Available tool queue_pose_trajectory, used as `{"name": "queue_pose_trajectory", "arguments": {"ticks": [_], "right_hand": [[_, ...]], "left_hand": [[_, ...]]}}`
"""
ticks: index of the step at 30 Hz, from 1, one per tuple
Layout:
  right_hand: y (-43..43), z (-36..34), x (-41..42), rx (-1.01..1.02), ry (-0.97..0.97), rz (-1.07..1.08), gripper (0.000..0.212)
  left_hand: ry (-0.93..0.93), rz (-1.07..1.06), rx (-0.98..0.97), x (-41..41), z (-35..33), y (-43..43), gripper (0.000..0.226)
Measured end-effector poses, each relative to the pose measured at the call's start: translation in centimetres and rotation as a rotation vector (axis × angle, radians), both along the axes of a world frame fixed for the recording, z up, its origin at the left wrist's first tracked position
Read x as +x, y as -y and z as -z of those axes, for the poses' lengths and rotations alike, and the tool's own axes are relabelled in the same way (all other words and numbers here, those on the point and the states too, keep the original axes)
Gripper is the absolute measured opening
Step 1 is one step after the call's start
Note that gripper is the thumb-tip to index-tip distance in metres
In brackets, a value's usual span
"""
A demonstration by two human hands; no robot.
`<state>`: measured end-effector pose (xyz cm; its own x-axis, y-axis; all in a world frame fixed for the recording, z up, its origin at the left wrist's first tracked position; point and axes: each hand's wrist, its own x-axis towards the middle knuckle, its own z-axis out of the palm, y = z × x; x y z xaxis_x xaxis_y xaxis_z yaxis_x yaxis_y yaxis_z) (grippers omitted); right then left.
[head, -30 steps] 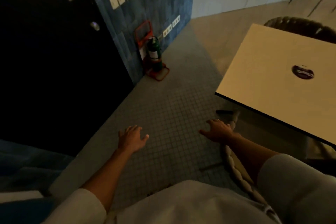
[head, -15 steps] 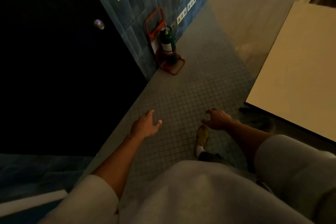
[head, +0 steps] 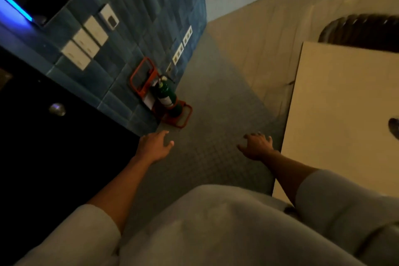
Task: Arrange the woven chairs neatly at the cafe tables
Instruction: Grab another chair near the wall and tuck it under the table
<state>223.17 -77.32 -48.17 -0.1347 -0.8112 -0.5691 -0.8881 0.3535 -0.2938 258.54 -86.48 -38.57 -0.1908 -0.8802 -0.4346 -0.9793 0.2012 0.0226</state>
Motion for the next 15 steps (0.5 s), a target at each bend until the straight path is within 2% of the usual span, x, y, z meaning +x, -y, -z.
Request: {"name": "queue_pose_trajectory", "arguments": {"ticks": [9,15], "right_hand": [[10.2,-0.8,-7.2,0.036,-0.029,0.159,0.075],[16.6,-0.6,-10.4,0.109,-0.059,0.278,0.077]], "left_hand": [[-0.076,0.046,0.087,-6.7,3.1,14.9,0.059],[-0.057,0.207,0.228,-13.4,6.3,25.4,0.061]]}}
